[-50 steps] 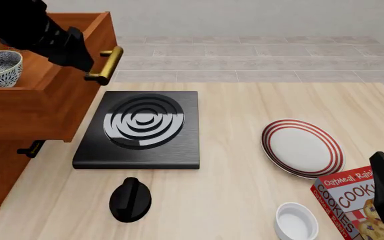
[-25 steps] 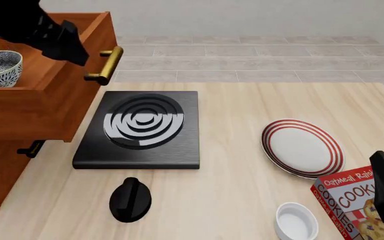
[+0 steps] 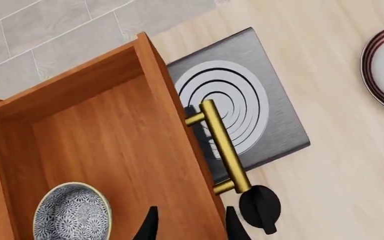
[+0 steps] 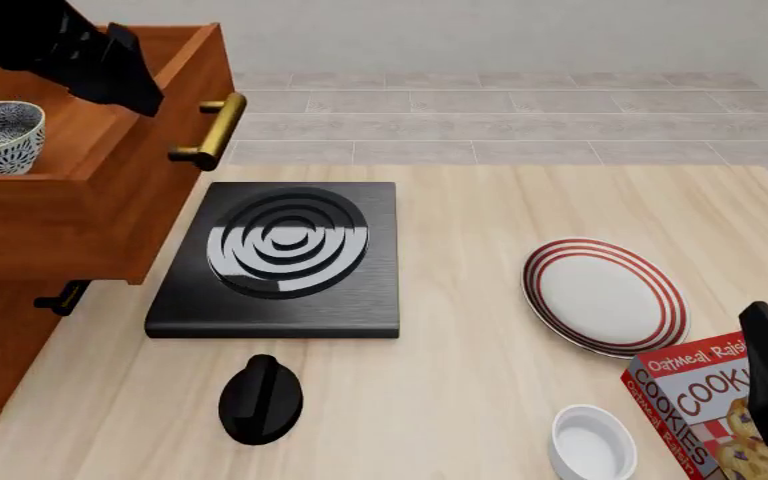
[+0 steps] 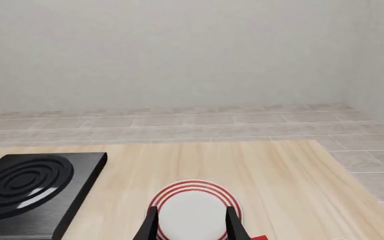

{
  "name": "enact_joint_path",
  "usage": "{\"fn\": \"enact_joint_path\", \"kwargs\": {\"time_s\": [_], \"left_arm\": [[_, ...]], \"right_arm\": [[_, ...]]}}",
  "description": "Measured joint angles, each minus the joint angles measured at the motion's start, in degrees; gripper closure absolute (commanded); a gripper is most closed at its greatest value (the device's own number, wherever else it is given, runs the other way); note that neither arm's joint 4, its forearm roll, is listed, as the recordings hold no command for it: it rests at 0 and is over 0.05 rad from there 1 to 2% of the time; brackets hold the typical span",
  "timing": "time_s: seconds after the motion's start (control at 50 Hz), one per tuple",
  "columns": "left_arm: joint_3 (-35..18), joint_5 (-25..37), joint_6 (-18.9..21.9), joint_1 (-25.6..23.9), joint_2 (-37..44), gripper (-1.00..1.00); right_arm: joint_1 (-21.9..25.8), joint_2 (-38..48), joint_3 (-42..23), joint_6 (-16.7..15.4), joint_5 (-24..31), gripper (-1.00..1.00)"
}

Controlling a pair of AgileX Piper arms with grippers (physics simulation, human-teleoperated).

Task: Pick the akita bowl in the top layer of the wooden cabinet and place it on the plate.

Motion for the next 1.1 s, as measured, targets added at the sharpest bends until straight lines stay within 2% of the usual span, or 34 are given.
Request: {"fn": "enact_joint_path", "kwargs": {"time_s": [0.48,1.1], "left_arm": [[-1.04,0.0,0.83,4.18,0.28,-1.0],[-0.34,0.0,4.19,11.91,0.83,-1.0]], "right_arm": [[0.09,0.07,-0.02,-0.04,-0.08,-1.0],[0.16,-0.02,0.05,-0.08,0.04,-1.0]]}}
